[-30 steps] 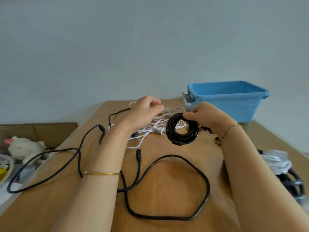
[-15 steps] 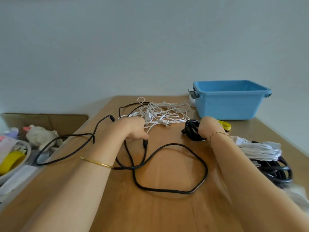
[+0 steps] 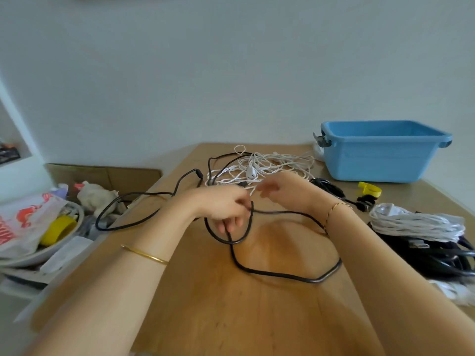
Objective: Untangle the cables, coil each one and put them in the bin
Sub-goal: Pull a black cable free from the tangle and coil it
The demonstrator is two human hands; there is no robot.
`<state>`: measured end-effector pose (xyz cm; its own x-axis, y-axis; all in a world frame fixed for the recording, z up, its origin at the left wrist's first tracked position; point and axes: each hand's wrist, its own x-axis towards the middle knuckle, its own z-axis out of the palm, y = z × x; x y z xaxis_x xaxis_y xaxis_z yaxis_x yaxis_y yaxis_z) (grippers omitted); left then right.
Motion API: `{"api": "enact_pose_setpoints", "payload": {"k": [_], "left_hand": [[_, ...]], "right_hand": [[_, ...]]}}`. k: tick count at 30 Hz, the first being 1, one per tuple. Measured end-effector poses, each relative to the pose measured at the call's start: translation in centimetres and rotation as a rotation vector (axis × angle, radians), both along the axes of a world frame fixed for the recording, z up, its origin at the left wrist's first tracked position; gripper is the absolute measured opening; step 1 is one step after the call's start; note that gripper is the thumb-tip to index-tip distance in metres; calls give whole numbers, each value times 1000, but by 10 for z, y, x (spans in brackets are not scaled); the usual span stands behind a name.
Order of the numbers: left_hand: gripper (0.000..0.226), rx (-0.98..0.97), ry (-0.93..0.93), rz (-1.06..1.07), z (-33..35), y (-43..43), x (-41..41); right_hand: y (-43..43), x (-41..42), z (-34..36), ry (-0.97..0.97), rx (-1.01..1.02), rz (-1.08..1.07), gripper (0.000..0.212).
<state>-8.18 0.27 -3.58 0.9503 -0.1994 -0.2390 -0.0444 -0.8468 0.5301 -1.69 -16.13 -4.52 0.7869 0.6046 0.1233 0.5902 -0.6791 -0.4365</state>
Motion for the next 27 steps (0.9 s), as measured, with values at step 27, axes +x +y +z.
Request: {"api": "enact_pose_setpoints", "payload": {"k": [27], "left_hand": [[18, 276, -675, 268, 88, 34, -6]], "right_hand": [[37, -29, 48, 93, 730, 64, 37]]}}
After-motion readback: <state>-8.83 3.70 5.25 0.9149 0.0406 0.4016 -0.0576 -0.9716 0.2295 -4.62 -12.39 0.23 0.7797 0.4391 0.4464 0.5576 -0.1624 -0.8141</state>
